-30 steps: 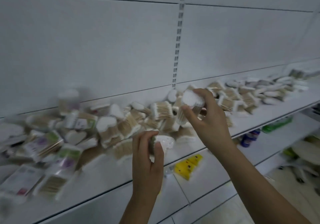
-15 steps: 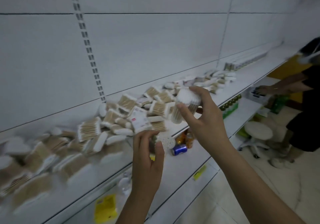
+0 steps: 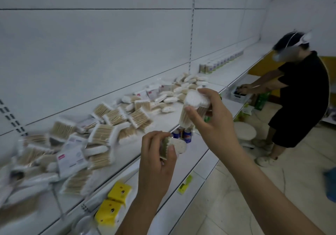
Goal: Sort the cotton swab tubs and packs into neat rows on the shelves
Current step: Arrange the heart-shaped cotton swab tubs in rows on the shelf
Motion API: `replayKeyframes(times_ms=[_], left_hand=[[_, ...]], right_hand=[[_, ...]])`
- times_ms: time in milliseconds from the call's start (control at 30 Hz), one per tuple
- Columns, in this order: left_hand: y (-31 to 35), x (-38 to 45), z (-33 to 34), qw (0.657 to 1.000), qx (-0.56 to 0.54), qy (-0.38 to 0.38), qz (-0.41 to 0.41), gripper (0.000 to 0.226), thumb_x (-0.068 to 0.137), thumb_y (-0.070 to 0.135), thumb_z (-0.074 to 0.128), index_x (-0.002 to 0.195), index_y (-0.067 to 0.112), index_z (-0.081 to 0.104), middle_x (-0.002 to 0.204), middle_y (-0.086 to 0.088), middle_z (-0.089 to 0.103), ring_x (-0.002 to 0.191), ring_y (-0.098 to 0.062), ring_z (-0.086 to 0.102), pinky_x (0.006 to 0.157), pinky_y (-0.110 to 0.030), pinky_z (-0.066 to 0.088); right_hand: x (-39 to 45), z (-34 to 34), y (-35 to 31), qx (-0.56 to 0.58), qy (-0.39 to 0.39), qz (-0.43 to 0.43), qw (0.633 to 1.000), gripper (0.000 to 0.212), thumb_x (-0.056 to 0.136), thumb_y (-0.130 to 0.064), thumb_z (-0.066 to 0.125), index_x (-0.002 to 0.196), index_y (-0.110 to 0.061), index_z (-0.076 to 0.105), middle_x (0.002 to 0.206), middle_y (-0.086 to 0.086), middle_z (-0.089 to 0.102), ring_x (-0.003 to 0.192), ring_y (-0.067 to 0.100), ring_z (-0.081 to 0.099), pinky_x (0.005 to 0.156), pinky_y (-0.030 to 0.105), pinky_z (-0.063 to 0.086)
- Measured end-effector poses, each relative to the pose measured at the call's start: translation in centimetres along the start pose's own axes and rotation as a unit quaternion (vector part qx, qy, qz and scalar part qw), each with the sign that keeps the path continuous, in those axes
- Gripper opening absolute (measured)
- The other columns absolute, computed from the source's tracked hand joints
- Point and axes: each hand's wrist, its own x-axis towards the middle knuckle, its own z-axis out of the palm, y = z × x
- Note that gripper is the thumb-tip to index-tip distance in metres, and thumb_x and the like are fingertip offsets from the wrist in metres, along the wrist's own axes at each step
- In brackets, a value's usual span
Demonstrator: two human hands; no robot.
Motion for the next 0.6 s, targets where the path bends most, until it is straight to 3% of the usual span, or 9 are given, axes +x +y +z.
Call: replayKeyframes(times_ms=[267, 433, 600], left_hand=[[-3.3, 8.1, 6.1, 0.999, -0.031, -0.02, 0.004, 0.034, 0.094, 0.043, 0.044, 0.118, 0.024, 0.06, 0.121, 0.007, 0.046, 0.104, -0.015, 0.058, 0.08, -0.008, 0.043], [-4.2, 13.1, 10.0, 0.998, -0.048, -0.035, 0.009, 0.034, 0.093, 0.044, 0.044, 0.118, 0.026, 0.06, 0.121, 0.009, 0.045, 0.103, -0.015, 0.057, 0.08, -0.008, 0.043], [-5.7, 16.4, 14.3, 0.998, -0.048, -0.044, 0.008, 0.035, 0.091, 0.042, 0.044, 0.117, 0.025, 0.061, 0.12, 0.008, 0.046, 0.105, -0.013, 0.056, 0.082, -0.007, 0.042]], right_hand=[[8.2, -0.2, 4.6, -0.02, 0.024, -0.004, 1.0, 0.056, 0.087, -0.052, 0.064, 0.132, -0.024, 0.048, 0.103, -0.024, 0.057, 0.093, -0.01, 0.056, 0.074, 0.004, 0.042], [13.8, -1.5, 7.1, -0.037, 0.046, -0.013, 0.998, 0.063, 0.082, -0.06, 0.06, 0.134, -0.027, 0.048, 0.106, -0.022, 0.058, 0.094, -0.008, 0.058, 0.079, 0.008, 0.047], [17.9, -3.5, 11.0, -0.045, 0.061, -0.011, 0.997, 0.052, 0.088, -0.048, 0.065, 0.132, -0.027, 0.048, 0.104, -0.027, 0.055, 0.095, -0.012, 0.056, 0.077, 0.005, 0.044]])
